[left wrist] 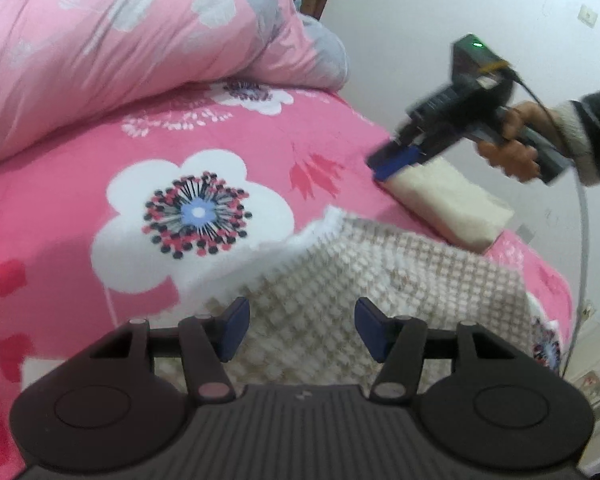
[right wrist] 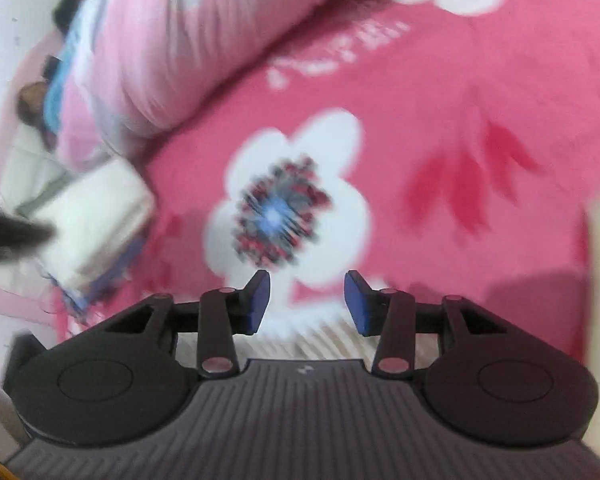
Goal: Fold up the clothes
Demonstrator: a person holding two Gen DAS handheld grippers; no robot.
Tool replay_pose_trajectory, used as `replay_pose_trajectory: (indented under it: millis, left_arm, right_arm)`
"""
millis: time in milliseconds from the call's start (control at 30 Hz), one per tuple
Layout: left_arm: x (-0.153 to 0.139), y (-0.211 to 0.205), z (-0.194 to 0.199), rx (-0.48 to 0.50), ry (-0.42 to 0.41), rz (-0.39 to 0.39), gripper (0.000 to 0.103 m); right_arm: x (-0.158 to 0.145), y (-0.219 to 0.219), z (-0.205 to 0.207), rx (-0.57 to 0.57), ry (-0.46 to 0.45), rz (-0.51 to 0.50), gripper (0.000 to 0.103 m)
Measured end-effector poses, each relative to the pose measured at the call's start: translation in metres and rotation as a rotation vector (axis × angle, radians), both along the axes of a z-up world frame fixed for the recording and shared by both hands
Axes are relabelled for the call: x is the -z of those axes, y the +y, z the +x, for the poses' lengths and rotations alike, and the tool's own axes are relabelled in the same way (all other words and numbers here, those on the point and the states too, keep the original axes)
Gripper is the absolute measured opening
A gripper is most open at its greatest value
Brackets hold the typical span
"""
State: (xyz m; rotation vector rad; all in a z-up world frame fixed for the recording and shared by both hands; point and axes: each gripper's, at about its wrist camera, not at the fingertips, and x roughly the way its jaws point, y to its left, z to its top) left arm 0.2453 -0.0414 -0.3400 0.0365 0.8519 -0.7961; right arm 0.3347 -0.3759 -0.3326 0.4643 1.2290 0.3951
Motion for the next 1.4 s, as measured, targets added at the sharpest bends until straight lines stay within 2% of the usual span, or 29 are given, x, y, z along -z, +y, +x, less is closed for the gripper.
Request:
replay_pose_trajectory:
  millis: [200,367,400,500,567,633,733,867,1033,1133,1200,1300,1400]
  left_arm:
    - [0.018,-0.022,0.003,-0.001,-0.01,0.12,0.058]
    - [0.024,-0.035,0.002,-0.004,-0.033,0.184,0.059]
    - [0.025,-0.037,0.001,-0.005,-0.039,0.195,0.059]
    - [0.026,-0.043,0.001,-0.015,-0.054,0.219,0.059]
    - [0.027,-0.046,0.001,-0.023,-0.063,0.232,0.059]
    - [0.026,-0.05,0.0,-0.025,-0.07,0.246,0.059]
    - [0.024,-0.056,-0.002,-0.014,-0.079,0.26,0.059]
    - [0.023,-0.069,-0.007,0.027,-0.1,0.275,0.059]
    - [0.026,-0.075,-0.009,0.035,-0.119,0.294,0.059]
    - [0.027,-0.076,-0.008,0.041,-0.129,0.307,0.059]
    - [0.029,-0.076,-0.008,0.044,-0.132,0.31,0.06]
    - [0.031,-0.079,-0.009,0.044,-0.143,0.312,0.061]
    - [0.033,-0.08,-0.009,0.037,-0.153,0.309,0.062]
  right_arm:
    - [0.036,0.019,-0.049,-0.058,-0.012,-0.185,0.04]
    - [0.033,0.006,-0.091,0.051,-0.071,-0.194,0.039]
    - [0.035,0.001,-0.095,0.066,-0.06,-0.176,0.037]
    - [0.043,0.006,-0.102,0.016,-0.053,-0.185,0.028]
    - [0.043,0.01,-0.106,-0.015,-0.067,-0.186,0.011]
    - [0.038,0.015,-0.11,-0.035,-0.109,-0.176,0.007]
    - [0.021,0.003,-0.128,0.033,-0.15,-0.114,0.007]
    - [0.027,-0.019,-0.152,0.122,-0.106,-0.088,0.006]
    - [0.034,-0.025,-0.161,0.165,-0.12,-0.059,0.006]
    - [0.031,-0.025,-0.163,0.167,-0.165,-0.039,0.006]
    - [0.03,-0.025,-0.162,0.149,-0.183,-0.049,0.006]
    - [0.048,-0.027,-0.162,0.133,-0.15,-0.102,0.008]
    - [0.06,-0.03,-0.163,0.139,-0.126,-0.136,0.018]
